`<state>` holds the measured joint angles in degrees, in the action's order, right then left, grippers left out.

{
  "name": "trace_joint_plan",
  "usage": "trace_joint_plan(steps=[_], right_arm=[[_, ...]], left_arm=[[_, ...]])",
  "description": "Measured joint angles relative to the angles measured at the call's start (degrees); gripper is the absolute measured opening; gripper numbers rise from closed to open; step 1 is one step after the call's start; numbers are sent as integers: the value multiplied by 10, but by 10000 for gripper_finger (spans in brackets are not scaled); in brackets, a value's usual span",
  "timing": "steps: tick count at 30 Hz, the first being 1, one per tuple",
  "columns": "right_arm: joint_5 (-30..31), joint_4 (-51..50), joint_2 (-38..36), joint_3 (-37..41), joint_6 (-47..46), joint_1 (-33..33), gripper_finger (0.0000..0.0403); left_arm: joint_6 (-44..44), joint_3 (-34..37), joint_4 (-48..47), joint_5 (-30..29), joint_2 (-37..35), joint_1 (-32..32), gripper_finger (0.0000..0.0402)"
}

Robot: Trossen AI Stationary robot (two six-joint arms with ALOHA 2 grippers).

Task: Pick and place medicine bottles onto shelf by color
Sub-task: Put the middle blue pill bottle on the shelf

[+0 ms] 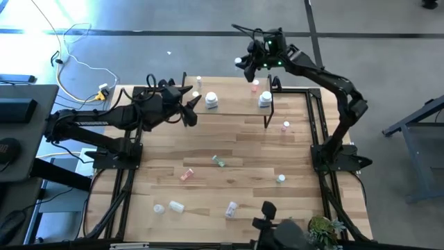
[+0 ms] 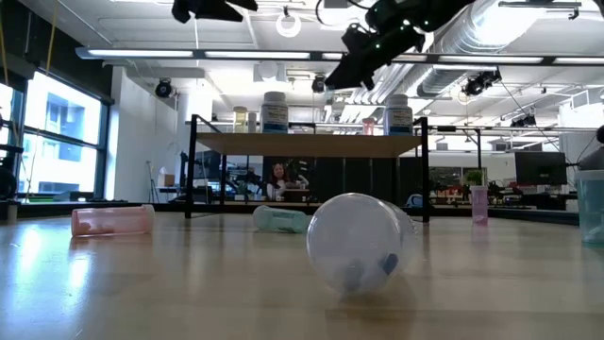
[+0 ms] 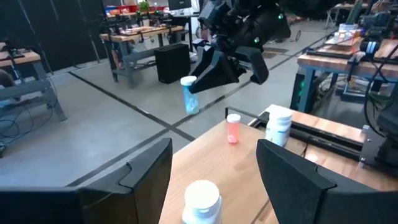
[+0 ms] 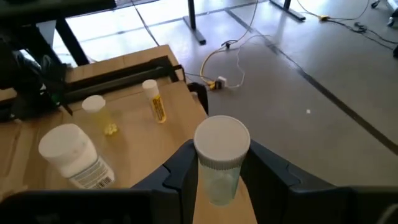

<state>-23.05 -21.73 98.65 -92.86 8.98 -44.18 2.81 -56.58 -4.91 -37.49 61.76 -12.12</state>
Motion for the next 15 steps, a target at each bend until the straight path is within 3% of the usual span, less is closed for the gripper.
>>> trace_joint_plan(steps=[15], right_arm=[[-4,19,54,0,-20,62,103]], left_arm=[[1,0,-5,9,0,-7,225]])
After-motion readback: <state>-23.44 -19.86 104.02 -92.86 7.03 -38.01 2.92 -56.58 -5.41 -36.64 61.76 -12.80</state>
